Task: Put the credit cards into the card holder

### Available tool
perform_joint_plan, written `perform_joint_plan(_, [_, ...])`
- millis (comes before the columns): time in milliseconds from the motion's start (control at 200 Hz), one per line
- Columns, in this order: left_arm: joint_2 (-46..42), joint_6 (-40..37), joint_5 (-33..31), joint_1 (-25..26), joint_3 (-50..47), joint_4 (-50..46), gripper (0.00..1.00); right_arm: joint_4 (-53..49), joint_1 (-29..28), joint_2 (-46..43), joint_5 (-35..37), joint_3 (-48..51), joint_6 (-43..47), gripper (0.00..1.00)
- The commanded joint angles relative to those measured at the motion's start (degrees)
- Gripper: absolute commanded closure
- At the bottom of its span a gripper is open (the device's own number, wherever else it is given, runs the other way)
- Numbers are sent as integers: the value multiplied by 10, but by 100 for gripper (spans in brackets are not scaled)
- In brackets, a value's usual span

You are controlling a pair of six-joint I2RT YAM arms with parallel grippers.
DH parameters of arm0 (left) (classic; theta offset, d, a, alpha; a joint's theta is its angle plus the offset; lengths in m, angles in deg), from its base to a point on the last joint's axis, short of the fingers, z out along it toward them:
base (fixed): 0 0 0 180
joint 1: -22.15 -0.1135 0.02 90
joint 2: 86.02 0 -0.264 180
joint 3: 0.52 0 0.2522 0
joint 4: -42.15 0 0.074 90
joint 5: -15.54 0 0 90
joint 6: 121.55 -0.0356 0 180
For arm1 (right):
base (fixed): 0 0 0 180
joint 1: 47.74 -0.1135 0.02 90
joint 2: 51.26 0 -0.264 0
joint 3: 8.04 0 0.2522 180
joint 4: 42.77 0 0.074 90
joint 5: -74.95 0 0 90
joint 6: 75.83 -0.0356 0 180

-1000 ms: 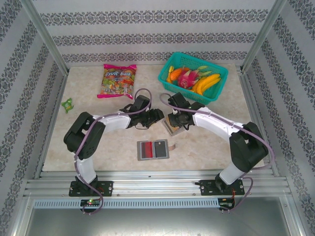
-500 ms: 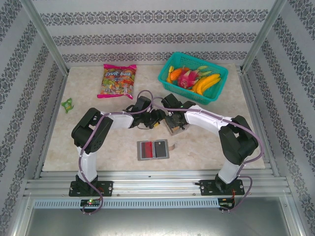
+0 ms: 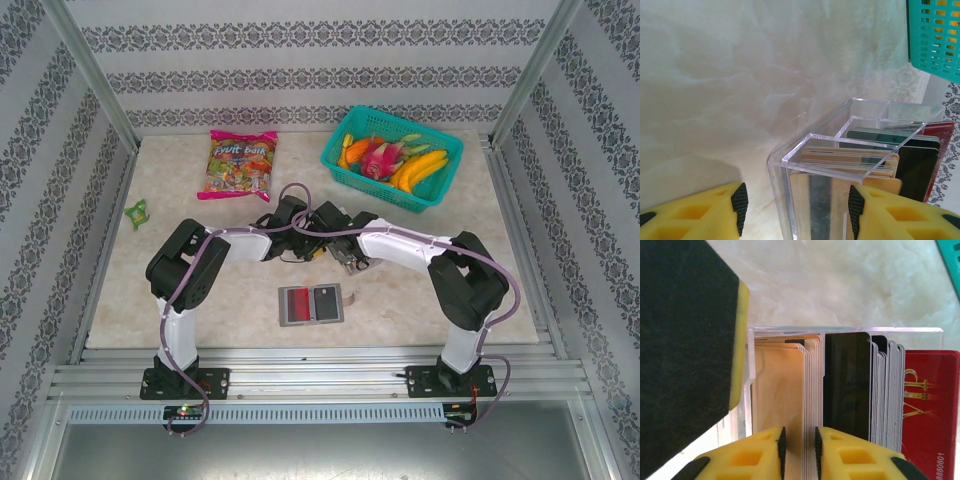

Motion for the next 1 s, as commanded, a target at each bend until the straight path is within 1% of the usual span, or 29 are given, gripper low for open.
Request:
perform_joint_plan(0, [1,1,11,-4,-10,13,42,-23,-9,2,61,-10,6,76])
perform_joint_plan(65, [1,0,11,-4,-11,12,42,-22,-13,-4,71,-10,8,78])
perform_joint_plan(340, [-1,-2,11,-4,-9,9,43,-24,-15,-20,91,-8,12,79])
perform_joint_plan(485, [-5,-7,9,-4,-9,6,43,-25,-13,-31,85,-6,12,87])
perform_joint_plan(685, [-32,-20,-4,-4,-16,-5,42,-33,-11,-51,51,-9,7,98])
perform_joint_plan(839, [-61,-36,-17,-4,-18,-28,42,-36,-5,-66,16,-7,-7,99])
perform_joint_plan(994, [-91,-49,-29,-4,-25,-49,41,-44,4,-92,-41,-8,-32,100])
